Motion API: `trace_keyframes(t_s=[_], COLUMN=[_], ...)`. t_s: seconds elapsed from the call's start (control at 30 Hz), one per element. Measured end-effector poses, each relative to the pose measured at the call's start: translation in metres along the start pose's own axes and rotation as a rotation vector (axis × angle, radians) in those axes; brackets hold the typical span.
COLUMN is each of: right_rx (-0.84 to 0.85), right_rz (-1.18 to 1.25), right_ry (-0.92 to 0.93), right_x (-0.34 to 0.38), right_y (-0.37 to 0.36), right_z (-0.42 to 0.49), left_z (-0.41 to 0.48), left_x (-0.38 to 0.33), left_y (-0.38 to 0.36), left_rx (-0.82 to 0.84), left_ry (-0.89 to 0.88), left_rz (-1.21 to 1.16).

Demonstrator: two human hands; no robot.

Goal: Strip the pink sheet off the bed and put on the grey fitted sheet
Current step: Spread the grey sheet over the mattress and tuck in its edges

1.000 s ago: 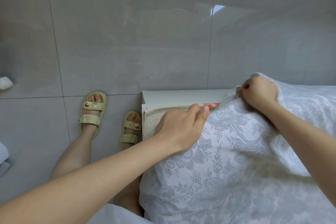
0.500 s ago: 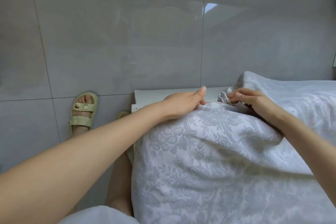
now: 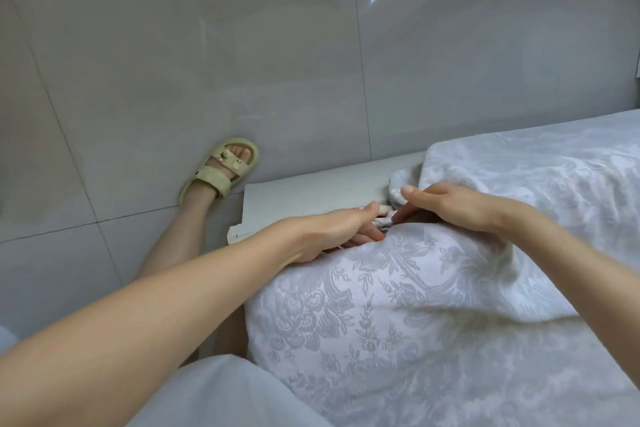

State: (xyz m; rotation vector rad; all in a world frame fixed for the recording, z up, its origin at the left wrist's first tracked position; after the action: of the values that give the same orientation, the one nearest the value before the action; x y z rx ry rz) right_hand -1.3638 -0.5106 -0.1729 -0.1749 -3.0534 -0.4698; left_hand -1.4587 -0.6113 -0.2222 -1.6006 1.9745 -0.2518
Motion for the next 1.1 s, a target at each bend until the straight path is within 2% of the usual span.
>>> trace_keyframes(t_s=[0.1,0.17,0.23,0.3,0.37,0.4,0.53,0.67,0.77,0.9,1.0,1.1], right_rx=[0.169,0.222,0.238,0.243,0.262,0.260,0.268,0.290,0.289,0.319,0.337,0.347], right_rz=[-0.187,-0.137,-0.005,0.104,0.183,0.210,0.239,0.250,0.244,0.297,0.319,0.325], right_ry=[-0.092,-0.164,-0.222,-0.264,-0.284,-0.286,-0.290,-0.307,-0.309,-0.338,-0.349,-0.344], right_x=[-0.006,-0.007,-0.007,-0.010,-0.015,-0.016,-0.018,-0.019,-0.021,-0.027,-0.027,-0.027], right_y=[-0.013,-0.014,-0.012,-0.006,-0.003,-0.001,0.002,0.000,0.000,-0.001,-0.003,-0.005], right_z=[0.006,0.008,0.007,0.006,0.007,0.008,0.008,0.007,0.006,0.005,0.014,0.022], left_z=[-0.001,-0.001,0.004,0.014,0.024,0.030,0.056,0.077,0.085,0.094,0.102,0.096], left_x=[0.003,-0.002,-0.014,-0.029,-0.049,-0.055,-0.061,-0.068,-0.073,-0.071,-0.067,-0.071], left_y=[-0.010,-0.004,0.014,0.041,0.061,0.063,0.036,0.016,0.018,0.041,0.052,0.073], left_rx=[0.136,0.155,0.042,-0.189,-0.413,-0.462,-0.350,-0.317,-0.388,-0.531,-0.439,-0.372], left_ry=[0.027,0.031,0.012,-0.081,-0.244,-0.305,-0.443,-0.565,-0.553,-0.337,-0.162,-0.136], left_rz=[0.010,0.074,0.141,0.241,0.499,0.592,0.731,0.925,0.998,0.766,0.649,0.624])
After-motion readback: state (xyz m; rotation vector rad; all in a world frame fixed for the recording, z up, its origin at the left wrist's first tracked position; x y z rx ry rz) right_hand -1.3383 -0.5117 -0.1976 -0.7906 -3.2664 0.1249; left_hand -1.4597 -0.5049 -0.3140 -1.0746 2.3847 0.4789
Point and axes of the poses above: each hand's wrist, its own z-axis towards the middle knuckle, its own y-axis out of the back of the hand, x = y × z, the point moved 8 cm from there along z, towards the middle knuckle, and after that the axes turned 12 degrees about -x, right-handed, at the moved point
